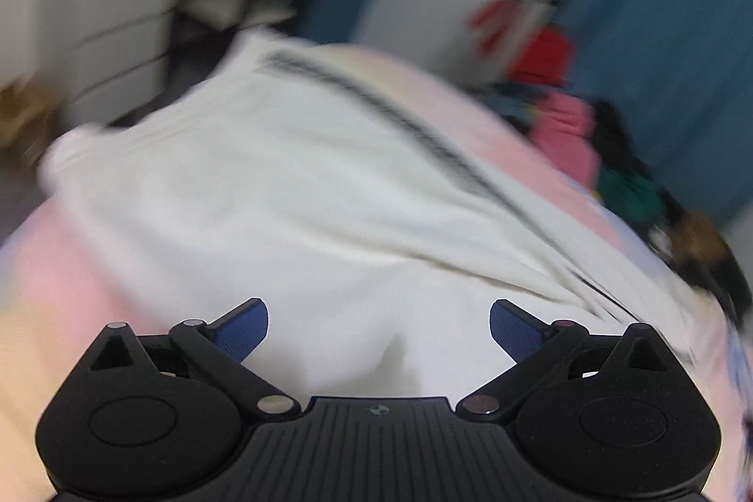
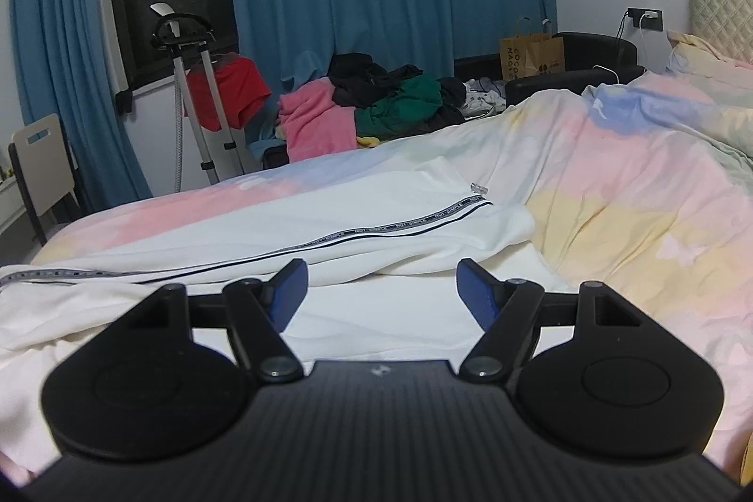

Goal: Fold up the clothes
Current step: 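Move the left gripper to the elastic waistband of the sweatpants, then grasp the waistband with the left gripper while the right gripper grasps the leg end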

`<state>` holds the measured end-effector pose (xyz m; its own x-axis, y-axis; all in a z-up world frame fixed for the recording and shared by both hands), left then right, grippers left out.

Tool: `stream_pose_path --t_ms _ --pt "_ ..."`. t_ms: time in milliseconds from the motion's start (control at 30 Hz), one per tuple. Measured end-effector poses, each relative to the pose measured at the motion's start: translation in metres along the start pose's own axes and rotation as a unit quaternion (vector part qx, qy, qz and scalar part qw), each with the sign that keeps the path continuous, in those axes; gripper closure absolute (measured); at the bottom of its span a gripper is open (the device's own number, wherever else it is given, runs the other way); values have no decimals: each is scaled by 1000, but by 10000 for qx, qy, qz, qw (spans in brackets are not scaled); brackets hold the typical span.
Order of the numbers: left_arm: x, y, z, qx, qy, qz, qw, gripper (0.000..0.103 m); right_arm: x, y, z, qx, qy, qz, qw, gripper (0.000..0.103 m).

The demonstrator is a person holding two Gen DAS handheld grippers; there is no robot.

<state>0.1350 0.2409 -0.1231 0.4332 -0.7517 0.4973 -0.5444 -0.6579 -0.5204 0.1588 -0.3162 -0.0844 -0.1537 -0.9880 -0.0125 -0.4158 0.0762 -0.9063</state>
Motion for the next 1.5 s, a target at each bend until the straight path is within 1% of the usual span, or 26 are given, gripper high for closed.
stream_pose_path --t_ms 67,133,167,200,333,400,433,533,667,733,767,800,900,967,1033,1067,1100,1133,1167,1200,1233,1267,1300,1367,1433,1500 --pt "-32 -15 -3 -164 -128 -813 9965 2 2 2 1 -48 -1 21 10000 31" --pt "-63 -28 -7 -375 -190 -1640 9856 2 5 5 2 -103 20 68 9999 31" --pt "-74 -34 -8 -448 -226 -1919 9801 3 8 6 3 -140 68 109 9998 31" --pt "-88 -40 -12 -450 -282 -2122 9758 3 12 8 4 -188 126 176 9996 31" --pt "-127 -60 -22 -202 -567 -2498 9664 3 38 17 10 -407 390 666 9962 31" --pt "-139 -60 -23 -165 -569 -2696 9611 5 58 23 12 -509 563 1024 9918 31" --pt "-141 -58 -21 -174 -550 -2719 9606 6 68 26 12 -547 623 1265 9885 31" --pt "-140 -52 -9 -296 -457 -2734 9604 10 104 43 12 -688 840 2159 9704 31" --pt "-132 -49 18 -365 -230 -2910 9557 16 146 76 14 -956 1231 3168 9356 31" --pt "-133 -46 27 -467 -87 -3082 9501 24 160 92 14 -1056 1392 3612 9160 31" --pt "-133 -45 32 -523 4 -3124 9485 38 167 101 13 -1086 1474 3829 9055 31" --pt "-133 -43 36 -586 42 -3138 9477 46 173 108 12 -1102 1531 4037 8952 29" --pt "-136 -39 46 -651 132 -3273 9426 47 184 128 13 -1124 1506 4601 8677 30" --pt "-136 -39 51 -632 179 -3369 9392 47 183 139 19 -1237 1399 4864 8535 30" --pt "-135 -40 54 -605 247 -3424 9373 48 177 146 27 -1319 1217 5025 8458 38" --pt "-134 -40 56 -600 303 -3442 9365 53 173 147 33 -1327 1088 5083 8439 38" --pt "-133 -41 58 -595 359 -3460 9357 60 170 145 39 -1289 921 5143 8428 42" --pt "-134 -42 58 -580 384 -3503 9341 63 167 143 45 -1258 784 5163 8435 51" --pt "-135 -42 58 -558 408 -3555 9321 71 164 140 50 -1240 698 5114 8475 56" --pt "-136 -42 58 -543 458 -3602 9302 77 162 136 55 -1239 654 5036 8525 69" --pt "-137 -42 57 -526 524 -3669 9273 87 161 133 59 -1270 682 4905 8594 87" --pt "-138 -42 56 -509 591 -3736 9243 88 159 129 62 -1276 726 4775 8663 95" --pt "-139 -43 56 -492 658 -3802 9212 88 159 125 62 -1239 799 4648 8731 96" --pt "-142 -43 52 -455 929 -4032 9092 89 158 115 59 -1114 946 4367 8877 97" --pt "-138 -48 44 -356 1051 -3915 9135 90 160 96 47 -761 1078 3985 9076 97" --pt "-134 -52 35 -254 1168 -3789 9177 91 157 76 36 -409 1117 3682 9221 97"
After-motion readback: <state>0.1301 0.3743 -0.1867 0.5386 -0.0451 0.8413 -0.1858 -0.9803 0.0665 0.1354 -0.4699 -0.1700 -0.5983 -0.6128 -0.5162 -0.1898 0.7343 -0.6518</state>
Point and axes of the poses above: each gripper's, at about its wrist camera, not at the fingertips, and z roughly the way its jaws point, x to its right, y to its underside, the point moved 9 cm from there along z, roughly the way its jaws point, and after that the axes turned 10 degrees about -z, right-handed, at the moved point
